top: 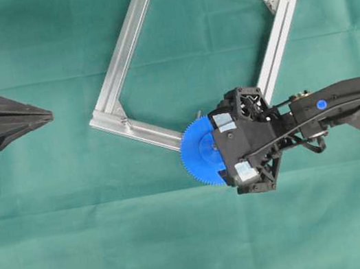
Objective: Find the location of the shaft and insert the gear.
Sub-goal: 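Open the right gripper to release the gear on the shaft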
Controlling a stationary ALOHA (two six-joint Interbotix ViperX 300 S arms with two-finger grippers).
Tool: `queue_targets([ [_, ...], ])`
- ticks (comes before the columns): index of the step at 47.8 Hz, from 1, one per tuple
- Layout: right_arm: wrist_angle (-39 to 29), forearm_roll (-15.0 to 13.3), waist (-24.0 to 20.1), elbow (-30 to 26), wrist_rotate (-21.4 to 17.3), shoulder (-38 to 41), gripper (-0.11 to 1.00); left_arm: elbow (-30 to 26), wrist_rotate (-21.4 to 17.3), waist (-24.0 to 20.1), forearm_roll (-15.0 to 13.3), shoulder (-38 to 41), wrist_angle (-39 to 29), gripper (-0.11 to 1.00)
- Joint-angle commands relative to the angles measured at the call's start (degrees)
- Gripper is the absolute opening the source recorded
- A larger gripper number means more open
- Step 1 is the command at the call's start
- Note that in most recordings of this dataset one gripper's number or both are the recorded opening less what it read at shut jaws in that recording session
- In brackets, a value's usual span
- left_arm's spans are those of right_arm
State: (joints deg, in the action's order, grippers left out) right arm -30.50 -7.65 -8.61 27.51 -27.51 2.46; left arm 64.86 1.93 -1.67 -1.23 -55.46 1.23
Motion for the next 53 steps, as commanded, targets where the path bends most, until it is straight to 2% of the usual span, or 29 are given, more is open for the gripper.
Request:
queue_targets([
  [1, 0.3, 0.1, -0.1, -1.4, 0.0, -1.9, 0.88, -1.8, 0.1, 0.1, -0.1, 0.3, 0.3, 0.02],
  [10, 0.1, -0.3, -0.1, -1.8, 0.4, -2.5, 0.88, -1.8, 0.1, 0.1, -0.1, 0.3, 0.3, 0.02],
  [33, 0.1, -6.5, -0.1, -1.7, 0.1, -9.8, 0.88, -1.8, 0.1, 0.1, -0.1, 0.3, -0.2, 0.02],
  [53, 0.2, -7.0, -0.1, -1.1, 0.0, -11.4, 0.87, -1.8, 0.2, 0.1, -0.1, 0.3, -0.2, 0.02],
])
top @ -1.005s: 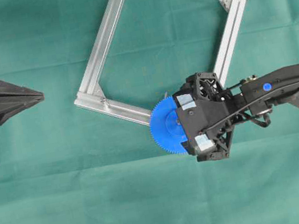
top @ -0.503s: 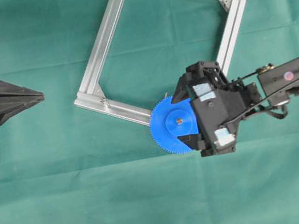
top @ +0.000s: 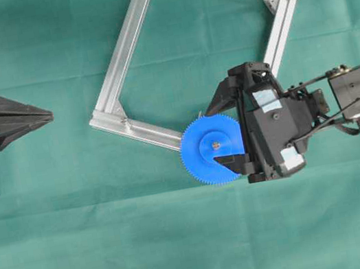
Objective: Find the location of the shaft and insert the gear.
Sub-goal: 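Open the right gripper to release the gear on the shaft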
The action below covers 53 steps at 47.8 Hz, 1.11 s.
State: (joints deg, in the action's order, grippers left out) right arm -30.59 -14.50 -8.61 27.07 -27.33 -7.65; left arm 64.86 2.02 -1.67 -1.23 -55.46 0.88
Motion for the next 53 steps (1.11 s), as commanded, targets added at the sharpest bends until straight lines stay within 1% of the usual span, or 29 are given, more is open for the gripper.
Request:
queue_targets([
  [1, 0.3, -0.2, -0.1, -0.6, -0.2, -1.3, 0.87, -1.8, 0.1, 0.1, -0.1, 0.3, 0.2, 0.02],
  [11, 0.2, -0.2, -0.1, 0.4, -0.3, -2.2, 0.86, -1.8, 0.1, 0.1, -0.1, 0.3, 0.1, 0.02],
  [24, 2.4, -0.2, -0.1, 5.4, -0.4, -6.7, 0.86, -1.8, 0.1, 0.1, -0.2, 0.3, -0.1, 0.02],
  [30, 4.0, -0.2, -0.1, 8.0, -0.3, -9.4, 0.86, -1.8, 0.1, 0.1, -0.1, 0.3, -0.1, 0.02],
  [39, 4.2, -0.2, -0.1, 12.0, -0.3, -14.5, 0.86, -1.8, 0.0, 0.1, -0.1, 0.3, -0.1, 0.02],
  [53, 6.4, -0.4, -0.1, 18.2, -0.2, -22.2, 0.86, -1.7, 0.0, 0.1, -0.1, 0.3, -0.1, 0.02],
])
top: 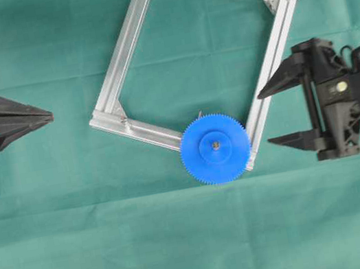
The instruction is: Find the location of the shaft and insert the gear.
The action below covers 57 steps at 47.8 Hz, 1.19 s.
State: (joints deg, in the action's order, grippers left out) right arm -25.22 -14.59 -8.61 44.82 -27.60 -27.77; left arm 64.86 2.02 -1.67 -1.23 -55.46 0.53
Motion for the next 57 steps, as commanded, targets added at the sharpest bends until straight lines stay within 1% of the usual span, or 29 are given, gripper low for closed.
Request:
queue_targets([
  [1, 1.2, -0.5, -0.1, 0.8, 0.1, -2.5, 0.86, -1.8, 0.0, 0.1, -0.1, 0.3, 0.3, 0.02],
  [19, 4.2, -3.6, -0.1, 5.6, 0.2, -6.5, 0.86, -1.7, 0.0, 0.0, -0.1, 0.4, 0.3, 0.02],
  [27, 6.6, -4.7, -0.1, 7.5, 0.2, -8.0, 0.86, -1.7, 0.0, 0.1, -0.2, 0.3, 0.3, 0.02],
  [38, 9.6, -4.7, 0.1, 10.4, 0.2, -9.9, 0.86, -1.7, 0.0, 0.1, -0.1, 0.4, 0.3, 0.02],
  [49, 9.9, -4.7, 0.8, 12.5, 0.1, -12.3, 0.85, -1.6, 0.0, 0.1, -0.2, 0.6, 0.3, 0.02],
  [57, 10.1, -4.5, 2.3, 14.5, 0.0, -14.2, 0.85, -1.6, 0.0, 0.1, -0.1, 0.6, 0.3, 0.02],
])
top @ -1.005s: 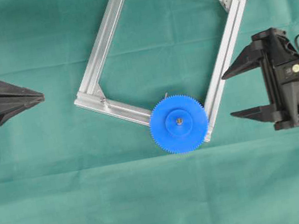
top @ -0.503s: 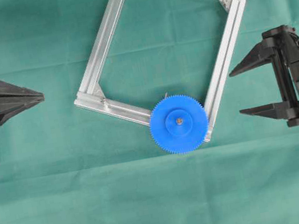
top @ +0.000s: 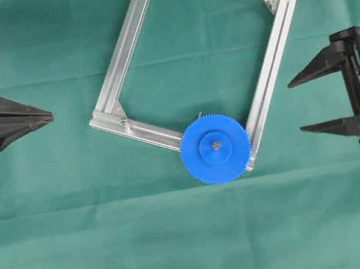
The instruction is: Find the location of the shaft and insert the gear.
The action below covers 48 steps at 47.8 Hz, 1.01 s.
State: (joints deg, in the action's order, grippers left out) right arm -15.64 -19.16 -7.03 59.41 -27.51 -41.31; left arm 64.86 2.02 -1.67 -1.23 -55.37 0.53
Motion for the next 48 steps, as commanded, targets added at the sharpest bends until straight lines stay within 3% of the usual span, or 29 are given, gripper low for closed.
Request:
queue_targets([
  [1, 0.6, 0.2, 1.0, 0.3, -0.1, -1.0, 0.85, -1.6, 0.0, 0.1, -0.1, 0.5, 0.3, 0.02],
  [48, 3.0, 1.2, 1.8, 2.5, -0.2, -2.0, 0.85, -1.3, 0.0, 0.1, -0.1, 0.5, 0.2, 0.02],
])
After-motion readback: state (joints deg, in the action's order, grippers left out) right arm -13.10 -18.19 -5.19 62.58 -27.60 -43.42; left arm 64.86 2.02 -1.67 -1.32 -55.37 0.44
